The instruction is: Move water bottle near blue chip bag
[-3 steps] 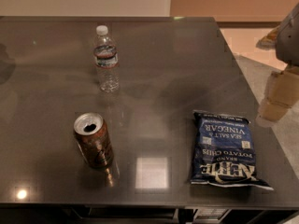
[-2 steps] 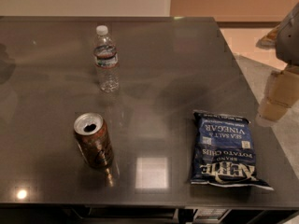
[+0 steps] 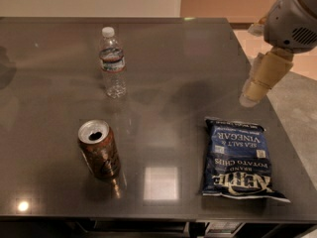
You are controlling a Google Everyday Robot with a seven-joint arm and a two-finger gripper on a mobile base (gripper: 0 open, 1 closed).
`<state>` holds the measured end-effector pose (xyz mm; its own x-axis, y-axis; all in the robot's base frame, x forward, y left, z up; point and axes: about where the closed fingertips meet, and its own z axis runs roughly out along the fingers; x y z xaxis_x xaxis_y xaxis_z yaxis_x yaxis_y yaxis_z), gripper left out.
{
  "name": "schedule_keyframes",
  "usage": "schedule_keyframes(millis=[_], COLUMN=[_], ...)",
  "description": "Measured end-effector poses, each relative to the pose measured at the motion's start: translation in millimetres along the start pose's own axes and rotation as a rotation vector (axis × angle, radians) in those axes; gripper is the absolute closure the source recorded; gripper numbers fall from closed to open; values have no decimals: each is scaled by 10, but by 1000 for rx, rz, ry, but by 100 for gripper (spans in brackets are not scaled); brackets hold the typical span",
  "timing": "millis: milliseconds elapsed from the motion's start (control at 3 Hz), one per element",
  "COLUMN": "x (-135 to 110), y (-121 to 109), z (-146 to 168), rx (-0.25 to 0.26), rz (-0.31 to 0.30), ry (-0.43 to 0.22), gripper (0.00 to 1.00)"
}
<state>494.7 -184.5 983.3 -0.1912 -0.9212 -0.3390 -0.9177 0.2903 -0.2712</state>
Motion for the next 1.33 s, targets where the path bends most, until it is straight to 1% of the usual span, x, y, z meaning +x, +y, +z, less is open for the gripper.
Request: schedule_keyframes(millis=[333, 667, 1000, 1333], x=[-312, -702, -1098, -1489], y=[-262, -447, -534, -567], z=[240, 530, 774, 990], rx=[4, -19, -41, -74], rz=[32, 61, 63, 55], ry=[-80, -169, -244, -315], gripper=[0, 0, 0, 0])
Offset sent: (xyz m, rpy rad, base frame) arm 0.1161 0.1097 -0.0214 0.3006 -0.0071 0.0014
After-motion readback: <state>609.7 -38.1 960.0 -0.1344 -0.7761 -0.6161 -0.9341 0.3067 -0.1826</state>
